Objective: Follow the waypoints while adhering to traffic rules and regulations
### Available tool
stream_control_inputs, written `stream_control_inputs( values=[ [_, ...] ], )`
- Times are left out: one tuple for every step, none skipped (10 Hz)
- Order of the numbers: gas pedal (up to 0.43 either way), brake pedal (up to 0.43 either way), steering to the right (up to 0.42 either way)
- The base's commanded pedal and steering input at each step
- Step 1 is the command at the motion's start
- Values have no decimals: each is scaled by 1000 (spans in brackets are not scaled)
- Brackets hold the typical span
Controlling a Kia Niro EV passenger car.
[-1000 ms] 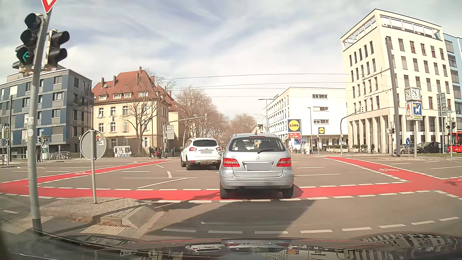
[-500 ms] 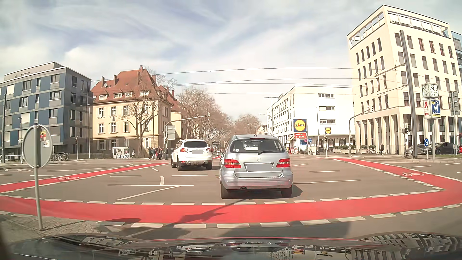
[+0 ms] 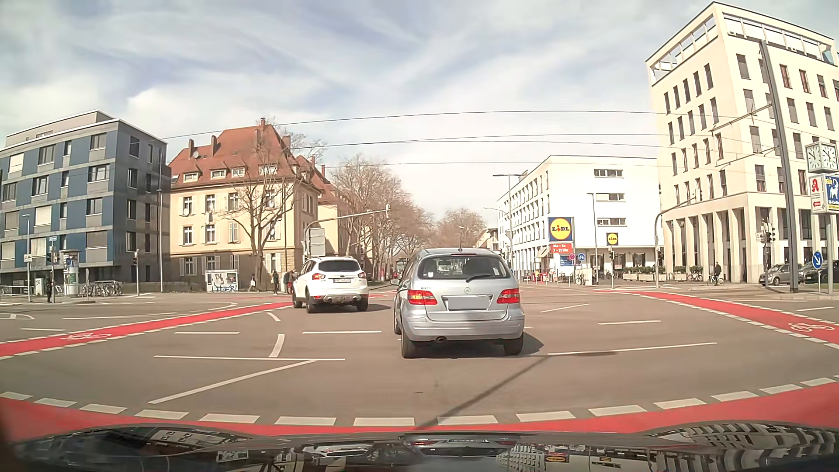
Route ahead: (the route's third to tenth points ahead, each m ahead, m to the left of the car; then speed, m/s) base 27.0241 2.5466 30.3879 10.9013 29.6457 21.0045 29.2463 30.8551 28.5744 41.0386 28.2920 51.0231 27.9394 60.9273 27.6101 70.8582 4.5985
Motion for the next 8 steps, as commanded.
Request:
stream_control_inputs(
  values=[
    [150, 0, -52],
    [150, 0, -53],
    [150, 0, -55],
    [150, 0, -57],
    [150, 0, -60],
    [150, 0, -61],
    [150, 0, -62],
    [150, 0, -64]
  ],
)
